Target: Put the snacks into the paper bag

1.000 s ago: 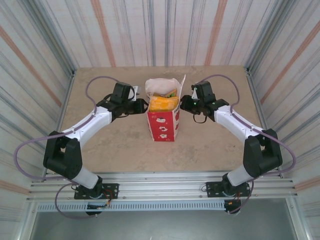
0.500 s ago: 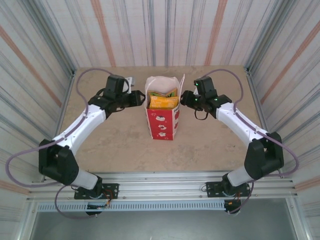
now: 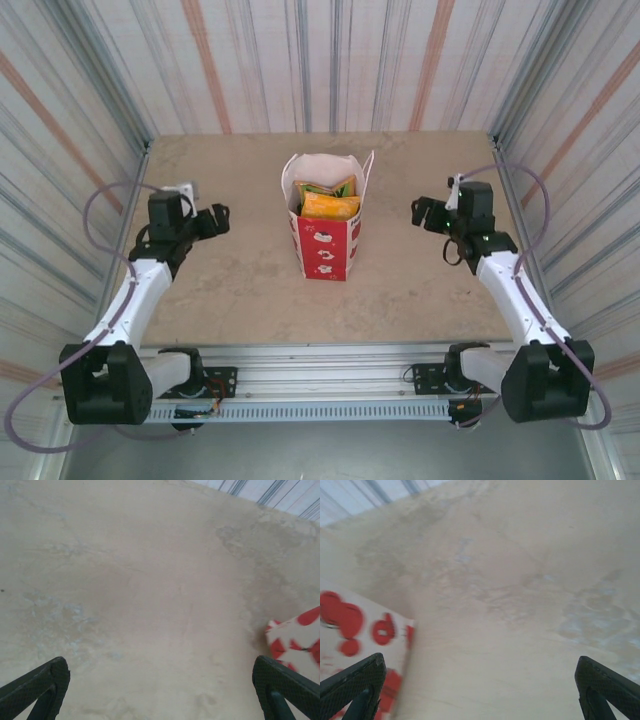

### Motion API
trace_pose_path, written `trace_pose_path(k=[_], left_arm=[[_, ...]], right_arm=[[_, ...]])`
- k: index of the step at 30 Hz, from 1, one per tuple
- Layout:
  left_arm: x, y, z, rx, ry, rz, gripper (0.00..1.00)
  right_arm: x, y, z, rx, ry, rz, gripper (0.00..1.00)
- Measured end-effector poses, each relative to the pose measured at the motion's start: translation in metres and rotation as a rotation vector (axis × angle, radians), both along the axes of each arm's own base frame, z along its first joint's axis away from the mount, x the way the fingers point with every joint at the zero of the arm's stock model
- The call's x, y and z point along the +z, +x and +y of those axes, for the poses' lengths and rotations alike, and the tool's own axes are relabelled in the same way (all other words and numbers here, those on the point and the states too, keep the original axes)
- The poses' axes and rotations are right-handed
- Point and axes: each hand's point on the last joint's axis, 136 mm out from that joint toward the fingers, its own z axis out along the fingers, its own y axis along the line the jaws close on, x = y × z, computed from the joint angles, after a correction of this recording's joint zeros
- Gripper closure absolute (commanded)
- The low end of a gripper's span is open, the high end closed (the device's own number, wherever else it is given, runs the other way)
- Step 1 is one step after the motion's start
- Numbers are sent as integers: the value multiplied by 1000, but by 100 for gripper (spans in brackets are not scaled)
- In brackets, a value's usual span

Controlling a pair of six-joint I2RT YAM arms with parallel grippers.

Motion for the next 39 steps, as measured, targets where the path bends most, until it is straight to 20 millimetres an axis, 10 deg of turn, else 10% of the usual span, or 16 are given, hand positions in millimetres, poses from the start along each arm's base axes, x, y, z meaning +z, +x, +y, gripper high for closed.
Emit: trace_pose_path(k=[6,18,39], left_arm=[[-50,-11,12,-12,143,-46,1],[-114,24,21,-32,284,-106,1],[-90,34,20,12,329,-220,1]], right_arm=[[-65,-19,-34,-49,-67,-1,1],[-107,10,-51,-70,-109,-106,1],[-111,37,-51,-35,-167,-208,1]])
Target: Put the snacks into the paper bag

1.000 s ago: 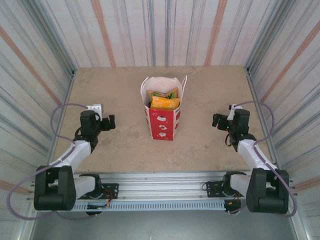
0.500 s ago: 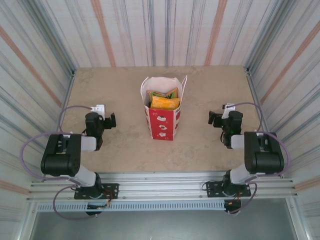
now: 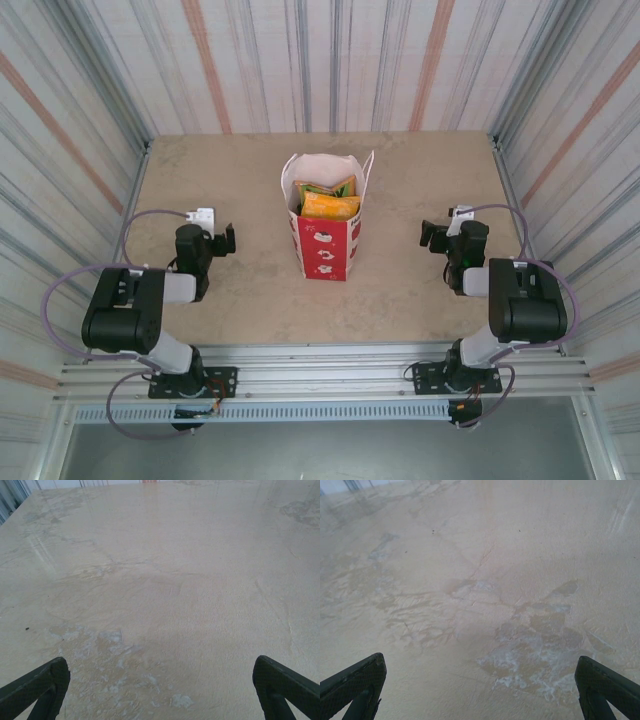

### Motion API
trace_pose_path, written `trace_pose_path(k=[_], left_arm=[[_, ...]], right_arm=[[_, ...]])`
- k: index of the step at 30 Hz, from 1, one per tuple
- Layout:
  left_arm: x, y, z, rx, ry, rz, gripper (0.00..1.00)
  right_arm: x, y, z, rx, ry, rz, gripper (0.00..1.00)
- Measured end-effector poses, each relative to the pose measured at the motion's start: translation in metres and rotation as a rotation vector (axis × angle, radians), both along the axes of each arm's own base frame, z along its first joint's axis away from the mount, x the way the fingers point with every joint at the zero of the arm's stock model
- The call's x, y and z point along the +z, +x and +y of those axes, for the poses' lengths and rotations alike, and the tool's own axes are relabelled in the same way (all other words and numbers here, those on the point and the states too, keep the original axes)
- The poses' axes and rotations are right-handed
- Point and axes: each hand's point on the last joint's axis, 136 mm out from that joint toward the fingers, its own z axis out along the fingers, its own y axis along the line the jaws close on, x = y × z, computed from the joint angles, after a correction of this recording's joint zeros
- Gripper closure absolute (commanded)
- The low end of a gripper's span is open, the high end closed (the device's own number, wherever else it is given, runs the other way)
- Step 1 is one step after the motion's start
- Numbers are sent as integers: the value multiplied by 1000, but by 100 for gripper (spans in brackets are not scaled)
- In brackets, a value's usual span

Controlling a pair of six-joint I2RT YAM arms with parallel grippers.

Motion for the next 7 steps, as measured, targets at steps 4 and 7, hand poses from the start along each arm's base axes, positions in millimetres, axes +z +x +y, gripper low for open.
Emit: trace_pose_path(k=[4,7], left_arm=[[0,1,2,0,-5,2,1],[1,2,8,9,-10,0,1]], right_arm=[[0,0,0,0,0,0,1],[0,0,0,0,0,-1,1]])
